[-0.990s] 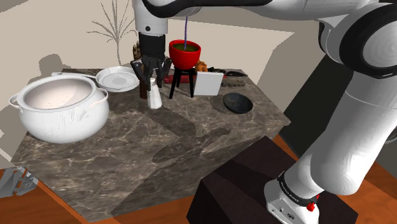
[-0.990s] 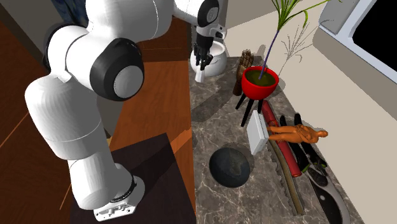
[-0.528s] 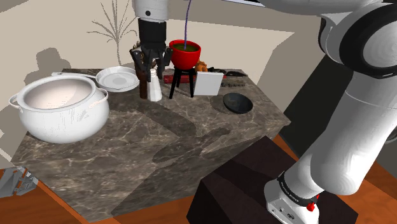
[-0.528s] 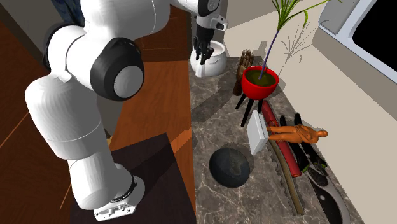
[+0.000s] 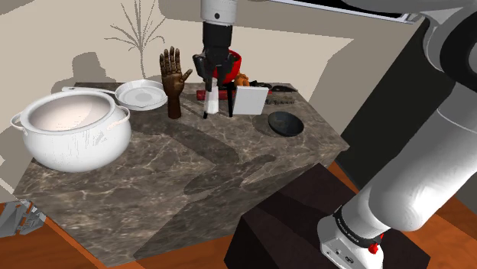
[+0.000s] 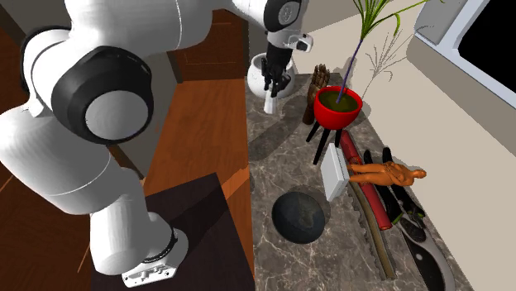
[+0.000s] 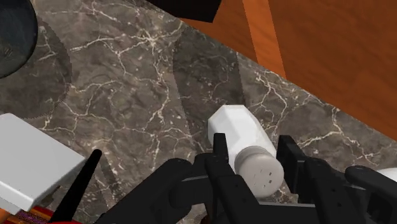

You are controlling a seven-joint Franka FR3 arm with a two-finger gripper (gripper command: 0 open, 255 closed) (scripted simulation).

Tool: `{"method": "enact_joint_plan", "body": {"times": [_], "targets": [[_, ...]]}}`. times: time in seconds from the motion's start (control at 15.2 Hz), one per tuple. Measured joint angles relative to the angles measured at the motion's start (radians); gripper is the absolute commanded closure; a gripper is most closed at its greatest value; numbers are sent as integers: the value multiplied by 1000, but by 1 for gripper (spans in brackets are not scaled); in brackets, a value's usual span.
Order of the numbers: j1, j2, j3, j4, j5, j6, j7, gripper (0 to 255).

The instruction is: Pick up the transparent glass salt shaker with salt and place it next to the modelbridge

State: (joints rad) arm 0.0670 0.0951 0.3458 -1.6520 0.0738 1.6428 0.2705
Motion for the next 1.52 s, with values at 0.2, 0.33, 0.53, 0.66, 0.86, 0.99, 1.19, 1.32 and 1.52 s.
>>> {"method": "enact_joint_plan", "body": {"times": [0.2, 0.33, 0.53, 0.66, 0.86, 0.99, 1.19, 1.32, 1.52], "targets": [[-40, -53, -32, -56, 12, 0, -73, 255], [-63, -82, -53, -102, 17, 13, -119, 255], [-101, -117, -91, -131, 17, 1, -195, 255], [-126, -131, -117, -146, 14, -1, -246, 255], [-161, -148, -155, -163, 7, -6, -319, 255], [-182, -164, -179, -175, 2, -13, -363, 255], [-216, -178, -218, -187, -8, -20, -435, 255], [-241, -164, -246, -181, -19, -15, -485, 255], [-272, -150, -281, -162, -31, -23, -550, 255]]}}
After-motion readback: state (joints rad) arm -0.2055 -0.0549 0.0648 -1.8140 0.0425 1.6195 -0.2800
